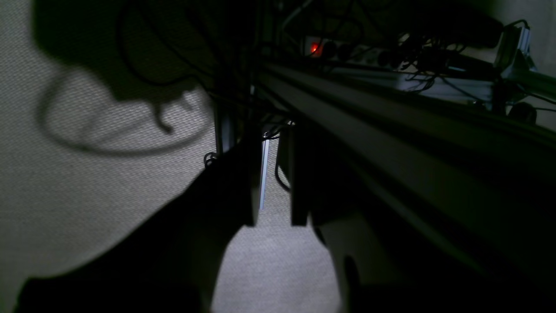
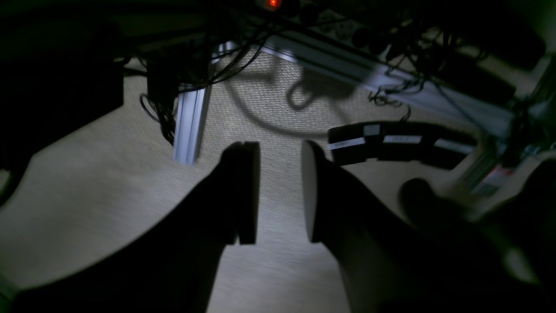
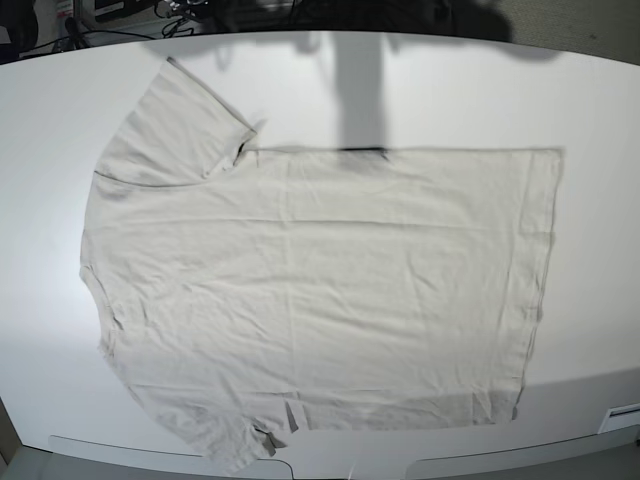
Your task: Fold the T-shirt properly
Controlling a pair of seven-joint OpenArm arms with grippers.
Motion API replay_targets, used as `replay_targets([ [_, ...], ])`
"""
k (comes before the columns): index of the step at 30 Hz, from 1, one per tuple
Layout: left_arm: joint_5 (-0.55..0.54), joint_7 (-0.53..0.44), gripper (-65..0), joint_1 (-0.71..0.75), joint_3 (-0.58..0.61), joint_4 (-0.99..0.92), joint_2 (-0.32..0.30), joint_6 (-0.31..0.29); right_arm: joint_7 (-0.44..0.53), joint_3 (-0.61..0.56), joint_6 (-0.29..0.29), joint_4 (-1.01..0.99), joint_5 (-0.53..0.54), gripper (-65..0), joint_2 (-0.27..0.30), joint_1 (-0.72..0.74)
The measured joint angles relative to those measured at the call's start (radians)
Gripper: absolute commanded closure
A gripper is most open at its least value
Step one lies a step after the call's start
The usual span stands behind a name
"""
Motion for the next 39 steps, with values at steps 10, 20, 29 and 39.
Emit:
replay_targets([
  [10,0.025,-0.015,-11.9,0.08,0.0,0.111,0.0,-0.001,0.051,-0.002,0.053,0.005,0.067,-17.7,0.06,-0.026],
  [20,0.025,-0.015,-11.9,0.194,0.0,0.241,0.01,-0.003,0.09,-0.002,0.054,0.018,0.067,-17.7,0.068,-0.089],
  [29,0.025,0.013,-12.1,0.322,0.0,0.397,0.024,-0.003,0.098,-0.002,0.056,0.236,0.066,-17.7,0.087,-0.273],
  [39,0.027,0.075,-13.2,0.57,0.0,0.793,0.023,-0.006,0.098,0.0,0.053,0.597,0.2,-17.7,0.209,-0.536],
])
